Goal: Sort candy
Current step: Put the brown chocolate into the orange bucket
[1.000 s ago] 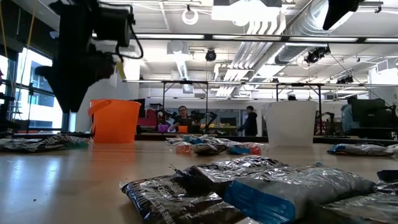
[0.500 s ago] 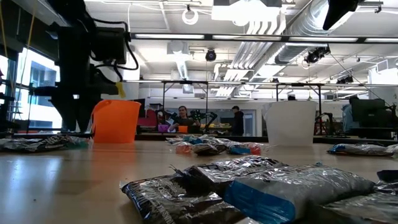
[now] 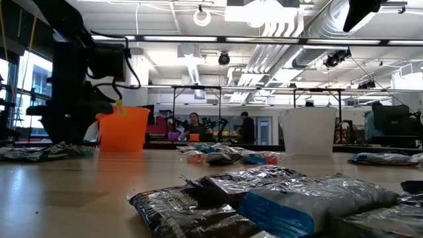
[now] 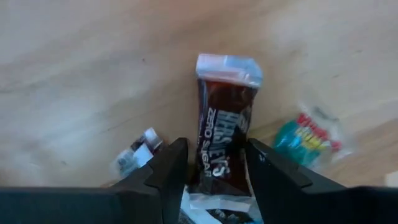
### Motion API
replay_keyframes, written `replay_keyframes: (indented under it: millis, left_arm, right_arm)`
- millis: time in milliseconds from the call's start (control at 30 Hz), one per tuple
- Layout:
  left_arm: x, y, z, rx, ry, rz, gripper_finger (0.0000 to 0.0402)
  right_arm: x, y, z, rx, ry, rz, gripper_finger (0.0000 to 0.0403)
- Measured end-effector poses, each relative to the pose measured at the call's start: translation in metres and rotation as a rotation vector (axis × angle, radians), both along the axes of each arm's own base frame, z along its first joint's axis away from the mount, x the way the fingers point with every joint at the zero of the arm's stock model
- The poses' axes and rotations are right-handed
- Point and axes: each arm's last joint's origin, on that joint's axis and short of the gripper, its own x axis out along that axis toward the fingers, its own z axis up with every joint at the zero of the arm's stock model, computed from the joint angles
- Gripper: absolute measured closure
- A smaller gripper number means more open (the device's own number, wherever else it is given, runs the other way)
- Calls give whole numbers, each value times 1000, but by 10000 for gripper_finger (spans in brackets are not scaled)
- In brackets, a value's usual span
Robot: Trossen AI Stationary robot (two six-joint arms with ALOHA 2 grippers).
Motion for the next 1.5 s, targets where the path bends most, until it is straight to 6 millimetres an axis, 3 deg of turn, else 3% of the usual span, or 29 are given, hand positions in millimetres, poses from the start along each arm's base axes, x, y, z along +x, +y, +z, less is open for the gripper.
replay_keyframes:
  millis: [133,433,567,767,900,1167,1500]
  left_arm:
    - [-7,-2,-10,-3,0,42,245]
    - [-6,0,-8,44,8,56,252]
    - [-6,0,-9,42,12,74,289]
    - [-6,0,-9,45,5,129,380]
    - [-2,1,-4,42,-22,162,390]
    - [18,5,34,78,-175,124,398]
    - [32,17,109,340,-381,64,400]
  right_arm:
    - [0,0,0,3,-3,-8,394]
    - [0,0,0,7,-8,-16,394]
    - [0,0,0,10,-10,-22,394]
    - [0,0,0,10,-12,-22,394]
    - [0,0,0,9,-14,-23,394]
    - [1,0,1,16,-30,-42,394]
    - [1,0,1,17,-31,-45,394]
